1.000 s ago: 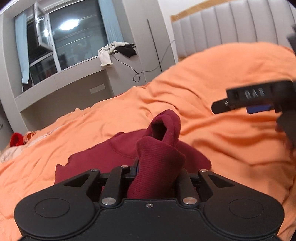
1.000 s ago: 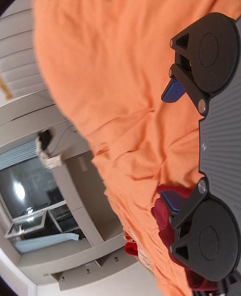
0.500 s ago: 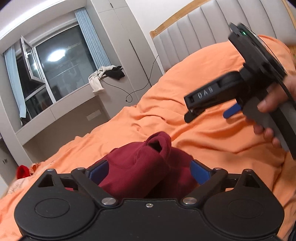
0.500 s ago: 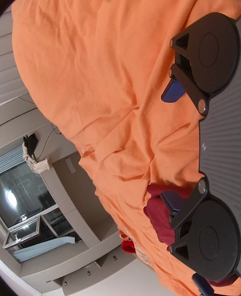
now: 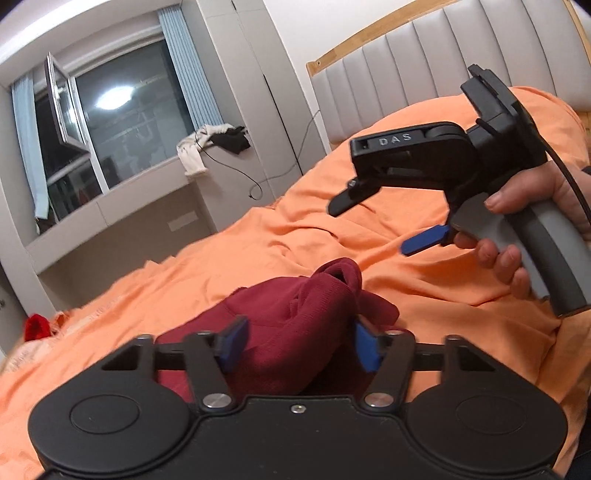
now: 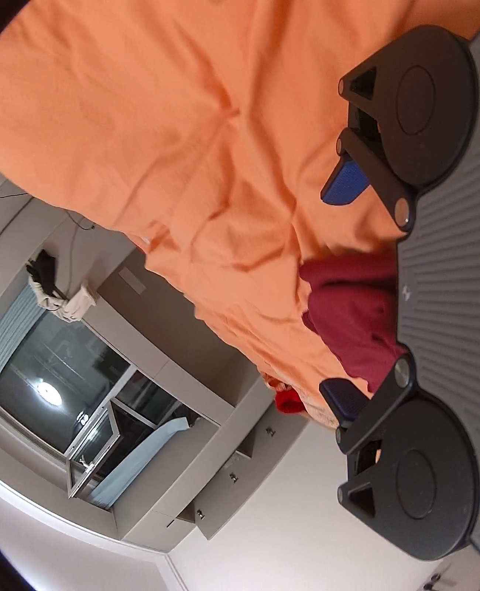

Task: Fold small clothes
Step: 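Fold the shirt over with the left gripper while the right gripper pinches the bundle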

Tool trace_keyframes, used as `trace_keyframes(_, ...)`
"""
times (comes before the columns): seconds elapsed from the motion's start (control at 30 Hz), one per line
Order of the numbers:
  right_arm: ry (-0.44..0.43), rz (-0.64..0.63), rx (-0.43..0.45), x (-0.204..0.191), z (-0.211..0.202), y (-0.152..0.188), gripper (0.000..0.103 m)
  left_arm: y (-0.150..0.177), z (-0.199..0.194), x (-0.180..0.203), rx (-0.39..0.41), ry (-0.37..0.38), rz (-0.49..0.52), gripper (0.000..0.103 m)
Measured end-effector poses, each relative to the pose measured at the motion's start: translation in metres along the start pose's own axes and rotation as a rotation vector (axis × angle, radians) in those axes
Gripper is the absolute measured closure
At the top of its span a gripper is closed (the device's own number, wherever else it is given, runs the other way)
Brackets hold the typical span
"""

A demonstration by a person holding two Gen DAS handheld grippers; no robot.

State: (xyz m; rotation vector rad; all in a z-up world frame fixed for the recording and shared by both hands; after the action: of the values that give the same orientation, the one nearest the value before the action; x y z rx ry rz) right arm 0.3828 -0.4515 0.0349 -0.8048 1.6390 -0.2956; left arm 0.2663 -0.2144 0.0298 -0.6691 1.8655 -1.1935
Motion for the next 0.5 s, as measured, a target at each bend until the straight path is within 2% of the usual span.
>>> trace_keyframes(0.13,-0.021,0.026,-0.073,-0.003,0.012,0.012,0.023,0.006,0.004,0.003,-0.021,0.017,-0.016,0.063)
trace_keyframes(0.17,-0.022,0.030,-0.090,-0.004,0.015,0.016,0.025,0.008,0.004,0.003,-0.025,0.023,-0.021,0.064)
trace_keyframes(0.23,-0.019,0.039,-0.115,-0.003,0.018,0.021,0.038,0.012,0.004,0.004,-0.028,0.029,-0.024,0.069)
trace_keyframes(0.37,-0.014,0.073,-0.151,0.002,0.026,0.027,0.052,0.014,0.004,0.005,-0.026,0.042,-0.032,0.079)
trace_keyframes(0.43,-0.016,0.084,-0.161,0.003,0.029,0.031,0.072,0.015,0.005,0.007,-0.027,0.045,-0.035,0.084)
trace_keyframes(0.5,-0.035,0.076,-0.158,0.000,0.027,0.031,0.082,0.015,0.005,0.008,-0.021,0.048,-0.047,0.088)
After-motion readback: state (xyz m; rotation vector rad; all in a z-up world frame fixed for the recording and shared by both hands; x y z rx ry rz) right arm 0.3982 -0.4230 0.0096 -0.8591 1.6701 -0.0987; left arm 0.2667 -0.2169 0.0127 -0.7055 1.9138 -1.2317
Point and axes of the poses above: each gripper's, at about its wrist camera, not at the fingertips, and z roughly the way its jaws point, x to its right, y to its underside, the point moved 6 cm from there along z, roughly the way its jaws point, and after that the axes turned 11 degrees about x, right-handed, at the moved point
